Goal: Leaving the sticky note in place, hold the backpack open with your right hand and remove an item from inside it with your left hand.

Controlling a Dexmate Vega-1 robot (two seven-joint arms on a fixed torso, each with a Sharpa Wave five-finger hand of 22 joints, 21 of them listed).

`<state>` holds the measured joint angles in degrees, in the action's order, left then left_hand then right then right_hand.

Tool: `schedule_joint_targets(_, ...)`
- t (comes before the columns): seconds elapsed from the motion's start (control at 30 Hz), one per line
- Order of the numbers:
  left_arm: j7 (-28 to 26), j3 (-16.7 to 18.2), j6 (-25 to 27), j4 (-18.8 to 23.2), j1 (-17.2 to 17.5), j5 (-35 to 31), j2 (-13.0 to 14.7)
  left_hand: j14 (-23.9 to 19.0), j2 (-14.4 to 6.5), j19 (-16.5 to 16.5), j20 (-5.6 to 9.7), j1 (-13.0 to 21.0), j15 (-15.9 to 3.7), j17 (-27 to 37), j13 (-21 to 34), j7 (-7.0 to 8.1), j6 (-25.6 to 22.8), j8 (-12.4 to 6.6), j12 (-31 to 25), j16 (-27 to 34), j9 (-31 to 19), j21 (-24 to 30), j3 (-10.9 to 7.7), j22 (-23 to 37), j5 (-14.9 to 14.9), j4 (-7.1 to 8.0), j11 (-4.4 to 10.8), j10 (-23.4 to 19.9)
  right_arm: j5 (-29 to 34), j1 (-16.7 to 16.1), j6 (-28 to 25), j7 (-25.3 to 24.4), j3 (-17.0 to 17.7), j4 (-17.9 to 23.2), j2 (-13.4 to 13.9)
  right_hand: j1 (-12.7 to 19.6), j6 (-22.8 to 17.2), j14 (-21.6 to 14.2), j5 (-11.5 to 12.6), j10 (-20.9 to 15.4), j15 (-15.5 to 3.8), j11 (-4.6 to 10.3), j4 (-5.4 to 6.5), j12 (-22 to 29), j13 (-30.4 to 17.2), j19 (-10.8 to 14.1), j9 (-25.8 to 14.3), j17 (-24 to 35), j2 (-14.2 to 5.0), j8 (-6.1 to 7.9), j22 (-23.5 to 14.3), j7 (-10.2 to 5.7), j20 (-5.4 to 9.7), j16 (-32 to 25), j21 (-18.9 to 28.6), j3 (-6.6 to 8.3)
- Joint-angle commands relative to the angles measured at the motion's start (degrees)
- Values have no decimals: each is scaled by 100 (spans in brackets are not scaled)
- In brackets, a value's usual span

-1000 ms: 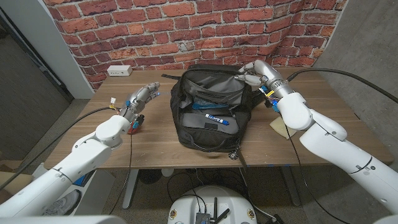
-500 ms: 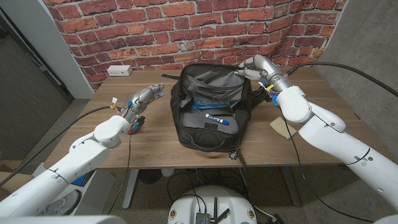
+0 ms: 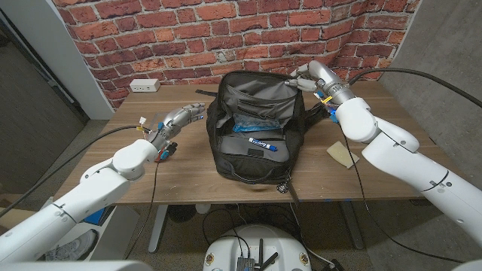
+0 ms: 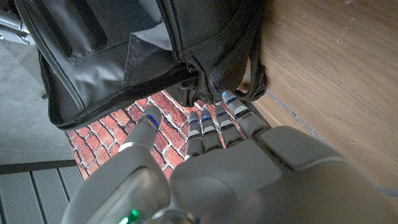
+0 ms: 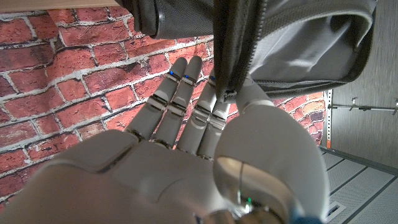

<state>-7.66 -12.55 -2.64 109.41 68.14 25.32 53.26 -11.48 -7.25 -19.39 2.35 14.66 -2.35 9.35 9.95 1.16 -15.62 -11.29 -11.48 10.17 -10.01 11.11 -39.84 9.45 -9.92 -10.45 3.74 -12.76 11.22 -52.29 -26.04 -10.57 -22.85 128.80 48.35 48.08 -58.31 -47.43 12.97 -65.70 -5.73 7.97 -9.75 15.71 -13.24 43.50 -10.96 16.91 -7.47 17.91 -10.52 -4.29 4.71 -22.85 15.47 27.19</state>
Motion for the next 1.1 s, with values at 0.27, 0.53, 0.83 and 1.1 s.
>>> schedule_joint_targets(0.27,224,-50,89,346,-12,-537,335,-143,60,-112,311,201,-168,-1,14,13,-253,-54,-55,17,-12,27,9,19,-36,-41,16,-199,39,503,-115,36,-305,-262,-16,176,-148,-51,28,-36,-733,3,5,12,-28,42,-7,30,-152,2,-33,-67,574,39,50,15)
schedule_joint_targets(0.53,235,-29,156,543,46,-776,505,-154,79,-113,333,256,-197,-1,15,28,-286,-48,-51,10,-12,17,10,18,-40,-46,43,-228,72,674,-112,45,-403,-435,-81,185,-151,-63,32,-17,-736,0,3,-3,-33,45,-10,42,-154,-15,-35,-67,570,41,56,12)
schedule_joint_targets(0.83,78,250,346,942,413,-954,727,-189,125,-151,400,342,-257,0,16,57,-332,-37,-49,8,-13,18,22,19,-42,-51,63,-285,91,743,-108,17,-435,-532,-98,189,-163,-62,38,-24,-735,-10,4,-13,-30,44,-13,47,-155,-29,-36,-63,565,55,61,11)
schedule_joint_targets(1.1,-83,424,409,1127,663,-1127,721,-223,163,-175,417,399,-265,0,16,79,-372,-30,-42,8,-14,17,38,20,-40,-50,87,-315,101,752,-129,-11,-441,-543,-99,189,-161,-68,39,-17,-732,-12,4,-18,-38,43,-14,55,-150,-44,-37,-55,560,58,64,4)
